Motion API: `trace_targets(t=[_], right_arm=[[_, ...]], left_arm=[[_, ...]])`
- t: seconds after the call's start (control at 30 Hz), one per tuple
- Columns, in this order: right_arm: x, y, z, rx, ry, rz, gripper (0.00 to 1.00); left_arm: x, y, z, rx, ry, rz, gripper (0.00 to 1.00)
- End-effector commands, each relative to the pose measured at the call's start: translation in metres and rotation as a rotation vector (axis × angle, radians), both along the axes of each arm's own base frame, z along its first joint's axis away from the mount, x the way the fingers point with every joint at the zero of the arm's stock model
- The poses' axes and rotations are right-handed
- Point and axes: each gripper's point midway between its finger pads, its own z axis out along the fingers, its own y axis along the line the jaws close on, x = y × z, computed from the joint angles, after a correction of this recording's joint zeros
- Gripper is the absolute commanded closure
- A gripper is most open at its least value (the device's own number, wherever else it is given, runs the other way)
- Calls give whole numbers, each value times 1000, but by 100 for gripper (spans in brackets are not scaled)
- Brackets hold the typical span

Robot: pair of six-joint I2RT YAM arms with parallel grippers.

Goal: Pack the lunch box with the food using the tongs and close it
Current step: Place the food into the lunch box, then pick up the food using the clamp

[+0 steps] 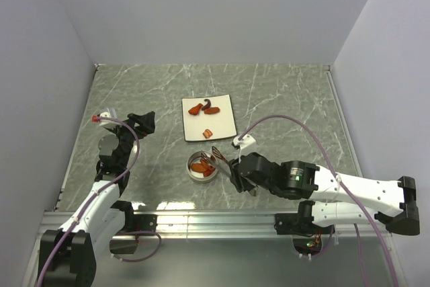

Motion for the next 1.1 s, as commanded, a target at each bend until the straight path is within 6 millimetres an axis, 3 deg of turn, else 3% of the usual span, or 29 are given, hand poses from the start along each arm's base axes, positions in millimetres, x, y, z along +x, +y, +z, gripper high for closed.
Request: trace_targets(t=[0.0,0.23,0.43,0.67,0.77,1.07], right_arm=[[13,8,36,76,-80,-29,51],[23,14,52,80,-125,-39,50],[46,13,57,74,-157,-95,48],[106,3,57,65,-202,-194,48],[124,12,53,53,-217,-166,48],[184,15,26,26,-217,-129,48]], left_arm=[[-1,-1,10,-11,-38,-12,1],[-1,-2,10,-11,-36,-15,1],[0,-3,10,-12,-34,-18,1],[0,-2,10,-12,-37,-17,0],[0,-2,9,-12,-36,-17,0],[0,-1,8,-13,-33,-9,1]])
